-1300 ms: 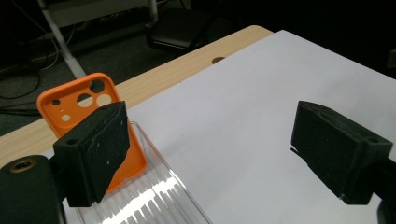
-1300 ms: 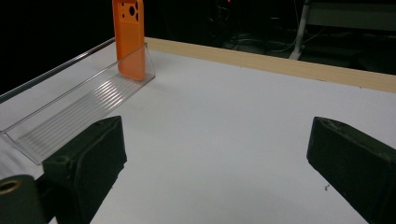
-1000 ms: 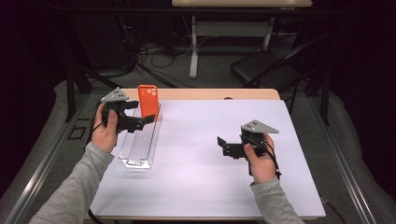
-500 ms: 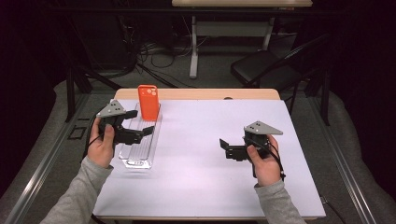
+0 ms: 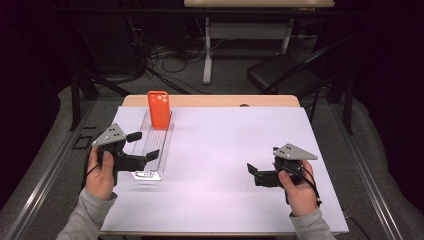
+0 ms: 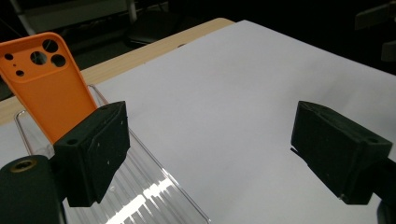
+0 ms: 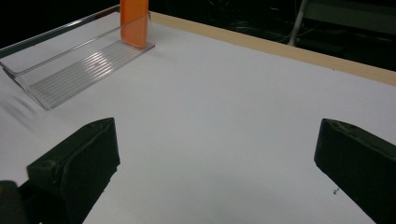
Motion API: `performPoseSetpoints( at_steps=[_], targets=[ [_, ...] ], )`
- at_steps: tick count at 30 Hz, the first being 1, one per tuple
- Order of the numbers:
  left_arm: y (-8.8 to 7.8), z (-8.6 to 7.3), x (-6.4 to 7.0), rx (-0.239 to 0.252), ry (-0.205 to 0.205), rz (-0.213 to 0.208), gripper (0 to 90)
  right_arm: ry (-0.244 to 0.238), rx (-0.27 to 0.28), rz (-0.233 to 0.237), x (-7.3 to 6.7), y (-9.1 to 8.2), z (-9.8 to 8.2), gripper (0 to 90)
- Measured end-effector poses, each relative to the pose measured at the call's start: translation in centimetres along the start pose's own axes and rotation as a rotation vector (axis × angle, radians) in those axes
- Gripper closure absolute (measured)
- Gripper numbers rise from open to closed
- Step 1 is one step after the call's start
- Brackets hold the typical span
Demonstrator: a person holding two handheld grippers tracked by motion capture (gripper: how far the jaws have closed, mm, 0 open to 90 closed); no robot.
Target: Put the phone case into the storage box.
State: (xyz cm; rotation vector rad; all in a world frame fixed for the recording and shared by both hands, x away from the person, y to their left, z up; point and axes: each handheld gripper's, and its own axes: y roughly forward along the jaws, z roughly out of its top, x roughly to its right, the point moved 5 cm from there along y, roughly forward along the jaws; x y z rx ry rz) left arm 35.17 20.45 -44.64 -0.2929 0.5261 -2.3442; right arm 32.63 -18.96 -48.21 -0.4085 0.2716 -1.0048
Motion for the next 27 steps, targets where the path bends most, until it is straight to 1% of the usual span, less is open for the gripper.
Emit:
performPoseSetpoints(
  at_steps=[2, 4, 8, 13, 15, 18, 20, 21, 23, 24, 27],
  targets=[
    [-0.2, -0.6, -0.1, -0.001, -0.002, 0.013, 11.7, -0.003, -0.004, -0.005, 0.2, -0.3, -0.4, 0.0],
    [-0.3, -1.2, -0.1, 0.001, -0.015, 0.013, 11.8, 0.005, 0.001, -0.009, 0.3, -0.6, -0.7, 0.0],
    [-0.6, -2.5, -0.3, 0.002, -0.019, 0.027, 11.8, 0.012, 0.002, -0.013, 0.5, -0.9, -1.3, 0.0],
    [-0.8, -4.1, -0.6, 0.018, -0.047, 0.034, 11.9, 0.019, 0.01, -0.015, 0.6, -1.1, -2.0, 0.0],
    [-1.0, -4.6, -0.8, 0.017, -0.048, 0.04, 11.9, 0.02, 0.011, -0.021, 0.7, -1.2, -2.3, 0.0],
    [-1.4, -5.5, -1.1, 0.016, -0.054, 0.068, 12.0, 0.022, 0.001, -0.019, 0.9, -1.4, -2.8, 0.0],
    [-1.6, -6.0, -1.2, 0.03, -0.07, 0.066, 12.0, 0.019, 0.0, -0.033, 1.0, -1.4, -3.1, 0.0],
    [-1.7, -6.3, -1.2, 0.031, -0.069, 0.069, 12.0, 0.018, -0.001, -0.043, 1.1, -1.4, -3.4, 0.0],
    [-1.9, -6.8, -1.2, 0.043, -0.08, 0.062, 12.0, 0.014, -0.004, -0.052, 1.3, -1.5, -3.8, 0.0],
    [-2.0, -7.0, -1.3, 0.047, -0.079, 0.063, 12.0, 0.019, -0.007, -0.051, 1.4, -1.6, -4.1, 0.0],
    [-2.3, -7.6, -1.5, 0.044, -0.07, 0.083, 12.0, 0.028, -0.012, -0.06, 1.7, -1.8, -4.7, 0.0]
  ],
)
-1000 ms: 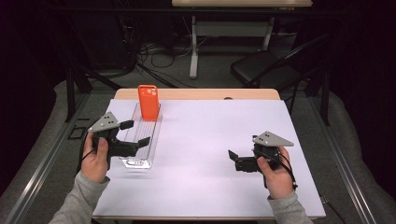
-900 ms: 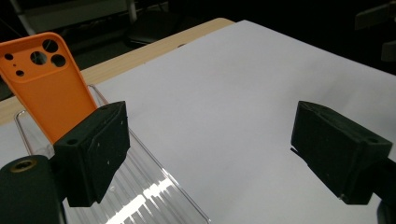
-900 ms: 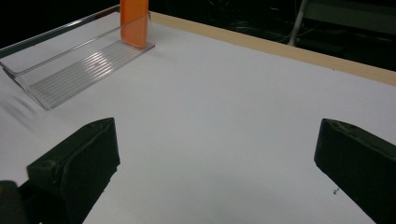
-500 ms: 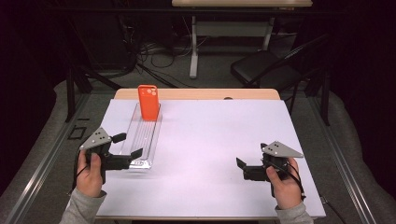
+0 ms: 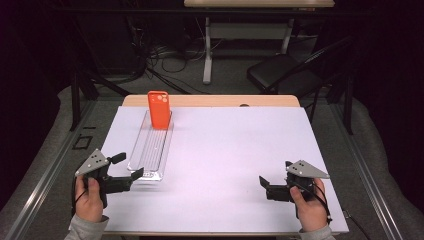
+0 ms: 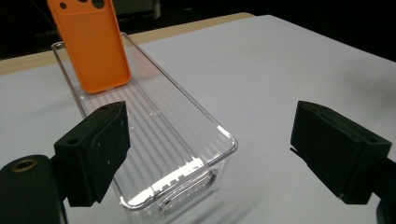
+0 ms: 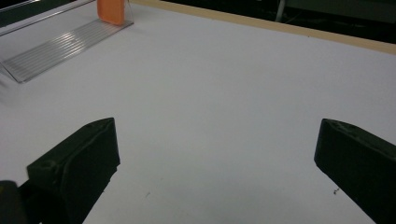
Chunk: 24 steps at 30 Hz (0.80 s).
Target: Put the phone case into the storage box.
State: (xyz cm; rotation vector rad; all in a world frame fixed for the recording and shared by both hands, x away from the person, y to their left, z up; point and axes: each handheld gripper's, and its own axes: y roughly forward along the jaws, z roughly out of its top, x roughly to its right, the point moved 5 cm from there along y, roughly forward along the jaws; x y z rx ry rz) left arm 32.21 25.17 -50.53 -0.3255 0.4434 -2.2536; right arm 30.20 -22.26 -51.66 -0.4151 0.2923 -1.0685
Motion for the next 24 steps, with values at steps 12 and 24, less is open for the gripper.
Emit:
performPoseSetpoints(
  at_steps=[12, 24],
  targets=[
    [-0.5, -1.4, -0.3, 0.009, 0.004, 0.011, 12.0, 0.036, -0.024, -0.042, 1.7, -0.7, -2.6, 0.0],
    [-0.5, -2.9, -0.6, 0.043, -0.019, 0.019, 12.0, 0.027, -0.015, -0.059, 1.9, -0.8, -3.6, 0.0]
  ],
)
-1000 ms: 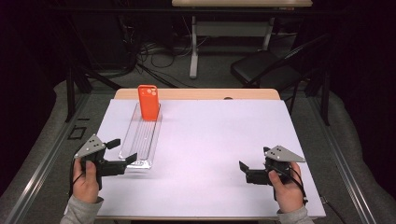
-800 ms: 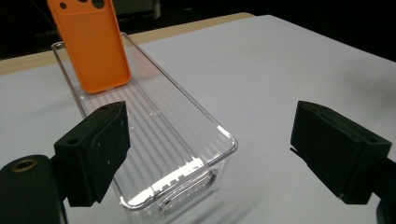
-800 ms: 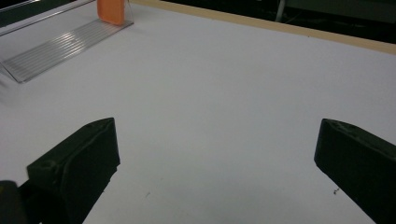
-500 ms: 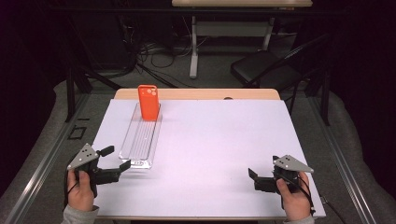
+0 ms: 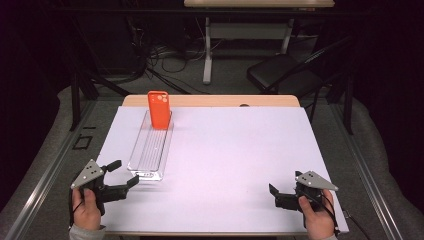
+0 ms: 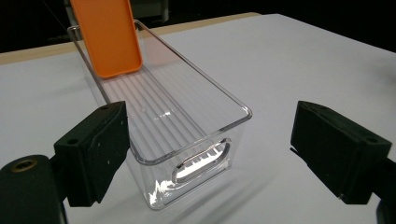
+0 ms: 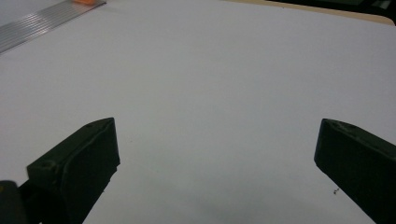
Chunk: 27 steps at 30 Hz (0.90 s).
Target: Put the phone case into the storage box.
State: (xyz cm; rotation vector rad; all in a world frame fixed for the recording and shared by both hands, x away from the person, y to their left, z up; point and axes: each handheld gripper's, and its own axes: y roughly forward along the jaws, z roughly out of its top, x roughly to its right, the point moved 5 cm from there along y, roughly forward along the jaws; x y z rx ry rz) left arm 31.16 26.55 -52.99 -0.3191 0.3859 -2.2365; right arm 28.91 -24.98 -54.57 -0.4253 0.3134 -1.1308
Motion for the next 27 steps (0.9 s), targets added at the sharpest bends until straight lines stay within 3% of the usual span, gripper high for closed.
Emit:
performPoseSetpoints(
  at_steps=[8, 18, 27],
  targets=[
    [0.7, -1.0, -0.1, -0.032, 0.008, 0.002, 12.0, -0.001, 0.005, -0.009, 0.0, 0.4, -0.4, 0.0],
    [0.7, -1.0, -0.1, -0.001, 0.013, 0.005, 12.0, -0.007, 0.001, -0.008, -0.3, 1.1, -1.1, 0.0],
    [0.8, -1.2, -0.3, -0.011, 0.013, 0.008, 12.0, -0.017, 0.006, -0.017, -0.4, 1.3, -1.2, 0.0]
  ],
)
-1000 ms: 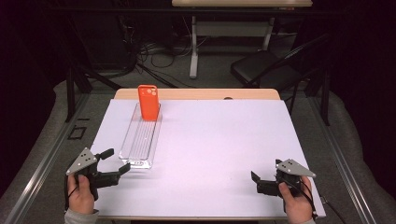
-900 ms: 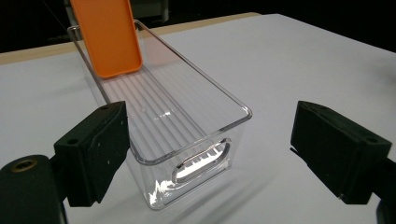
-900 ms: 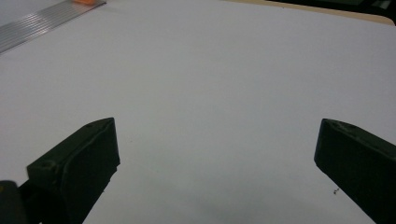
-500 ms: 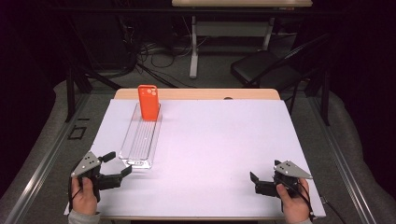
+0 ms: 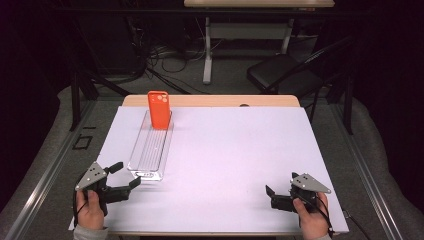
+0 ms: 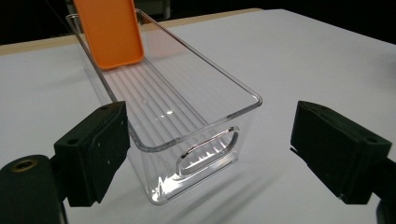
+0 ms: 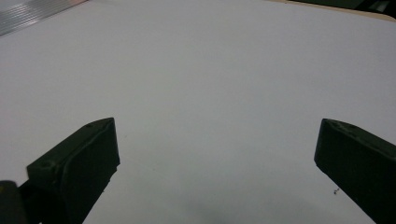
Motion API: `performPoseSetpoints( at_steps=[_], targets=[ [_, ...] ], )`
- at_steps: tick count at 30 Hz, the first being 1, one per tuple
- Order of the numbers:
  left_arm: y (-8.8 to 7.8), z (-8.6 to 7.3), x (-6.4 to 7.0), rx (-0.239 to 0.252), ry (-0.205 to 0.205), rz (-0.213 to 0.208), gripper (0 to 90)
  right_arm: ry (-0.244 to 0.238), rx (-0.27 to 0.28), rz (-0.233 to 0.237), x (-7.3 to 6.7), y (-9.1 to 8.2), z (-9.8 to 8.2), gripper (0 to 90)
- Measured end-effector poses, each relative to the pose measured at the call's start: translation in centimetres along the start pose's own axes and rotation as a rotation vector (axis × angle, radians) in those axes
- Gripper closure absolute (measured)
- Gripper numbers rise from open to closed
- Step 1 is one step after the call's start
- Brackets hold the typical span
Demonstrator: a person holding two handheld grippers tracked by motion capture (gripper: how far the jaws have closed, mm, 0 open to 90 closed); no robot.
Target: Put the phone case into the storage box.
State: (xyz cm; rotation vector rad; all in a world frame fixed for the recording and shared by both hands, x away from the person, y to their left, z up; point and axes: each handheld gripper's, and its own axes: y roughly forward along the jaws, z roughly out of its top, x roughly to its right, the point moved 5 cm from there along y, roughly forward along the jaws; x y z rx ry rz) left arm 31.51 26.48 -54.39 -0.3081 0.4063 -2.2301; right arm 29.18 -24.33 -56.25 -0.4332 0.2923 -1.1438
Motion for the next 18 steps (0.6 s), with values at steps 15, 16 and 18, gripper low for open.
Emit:
performPoseSetpoints(
  at_steps=[15, 16, 18],
  targets=[
    [0.11, 0.0, -0.26, 0.003, -0.031, 0.0, 12.0, -0.021, -0.007, 0.001, -0.06, 0.34, -0.3, 0.0],
    [0.14, 0.03, -0.27, 0.004, -0.034, -0.001, 11.9, -0.022, -0.009, 0.001, 0.03, 0.32, -0.32, 0.0],
    [0.13, 0.08, -0.31, -0.001, -0.029, 0.001, 12.0, -0.014, -0.011, -0.003, 0.22, 0.32, -0.37, 0.0]
  ],
)
